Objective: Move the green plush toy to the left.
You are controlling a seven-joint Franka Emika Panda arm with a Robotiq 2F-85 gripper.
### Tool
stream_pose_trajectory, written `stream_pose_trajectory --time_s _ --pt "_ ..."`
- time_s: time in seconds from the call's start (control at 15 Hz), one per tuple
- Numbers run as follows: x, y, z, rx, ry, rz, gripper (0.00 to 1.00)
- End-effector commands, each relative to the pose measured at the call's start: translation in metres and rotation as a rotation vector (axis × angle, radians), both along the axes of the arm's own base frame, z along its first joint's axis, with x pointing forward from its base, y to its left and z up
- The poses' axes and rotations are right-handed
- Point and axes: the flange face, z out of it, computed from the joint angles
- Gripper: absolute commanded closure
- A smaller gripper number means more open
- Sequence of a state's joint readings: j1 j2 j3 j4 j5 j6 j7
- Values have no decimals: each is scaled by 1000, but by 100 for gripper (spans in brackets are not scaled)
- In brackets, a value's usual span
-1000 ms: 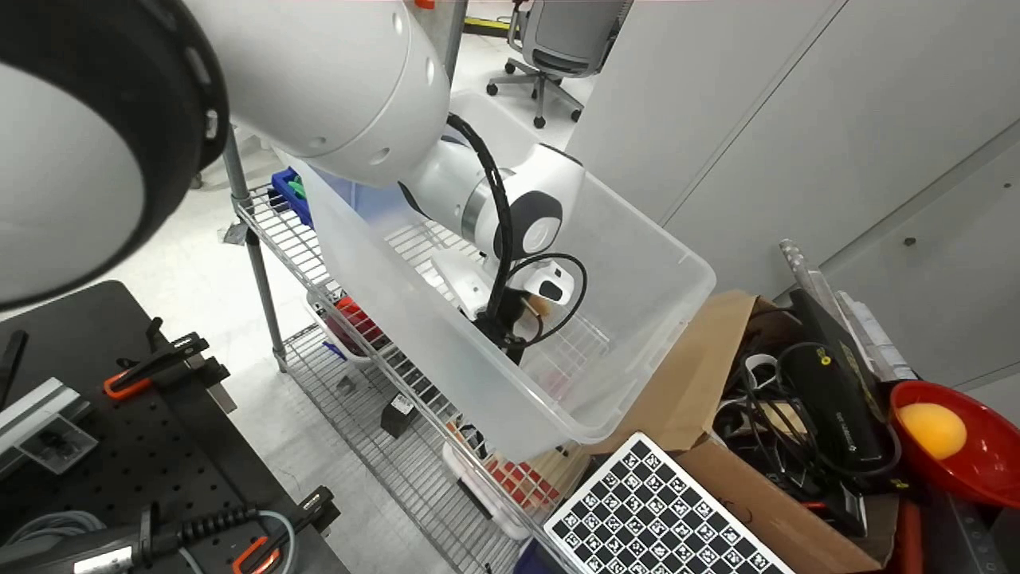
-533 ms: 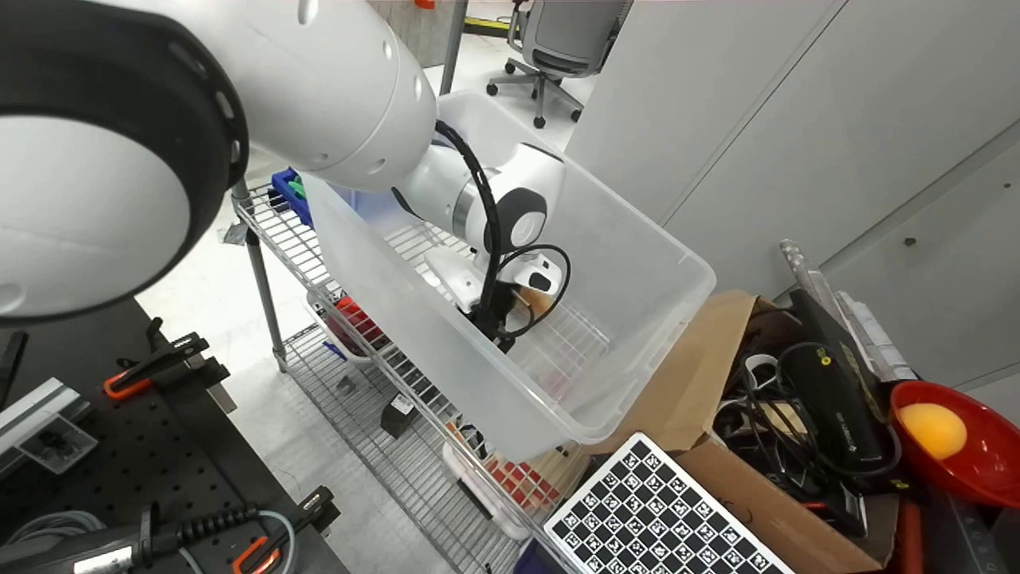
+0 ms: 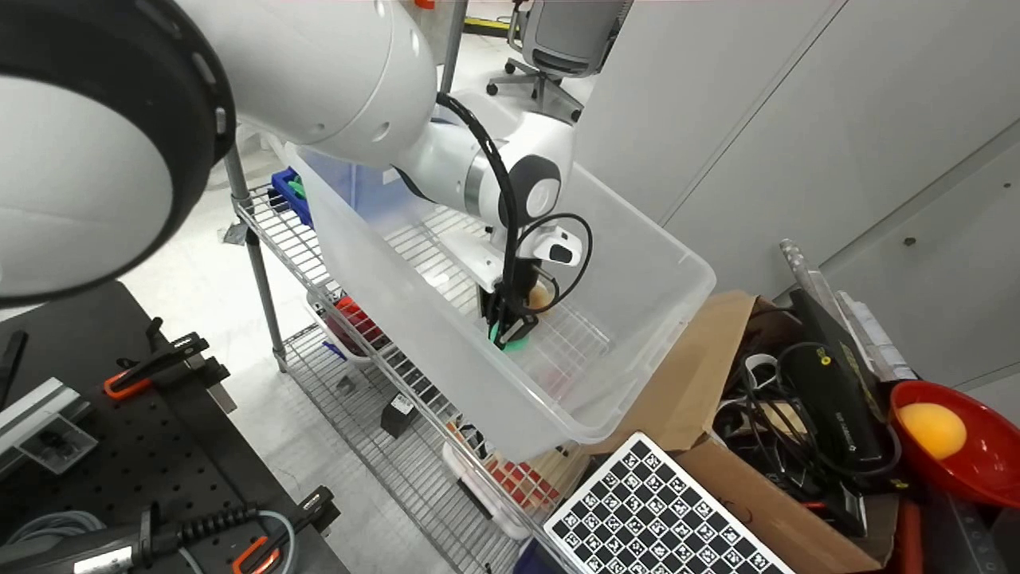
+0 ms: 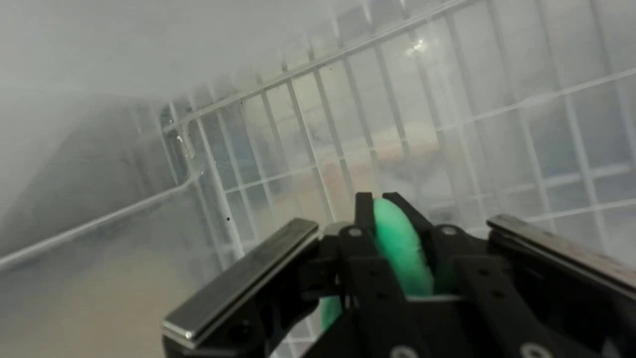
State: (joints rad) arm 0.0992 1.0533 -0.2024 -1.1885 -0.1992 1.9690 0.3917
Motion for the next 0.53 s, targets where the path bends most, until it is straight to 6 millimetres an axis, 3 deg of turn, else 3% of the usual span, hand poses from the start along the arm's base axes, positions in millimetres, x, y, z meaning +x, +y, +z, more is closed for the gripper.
stream_pose_trajectory --time_s 0.0,0.2,0.47 --pt "11 47 53 90 -91 74 97" --pt "23 90 91 211 -179 107 97" --pt "-1 145 107 383 -174 216 97"
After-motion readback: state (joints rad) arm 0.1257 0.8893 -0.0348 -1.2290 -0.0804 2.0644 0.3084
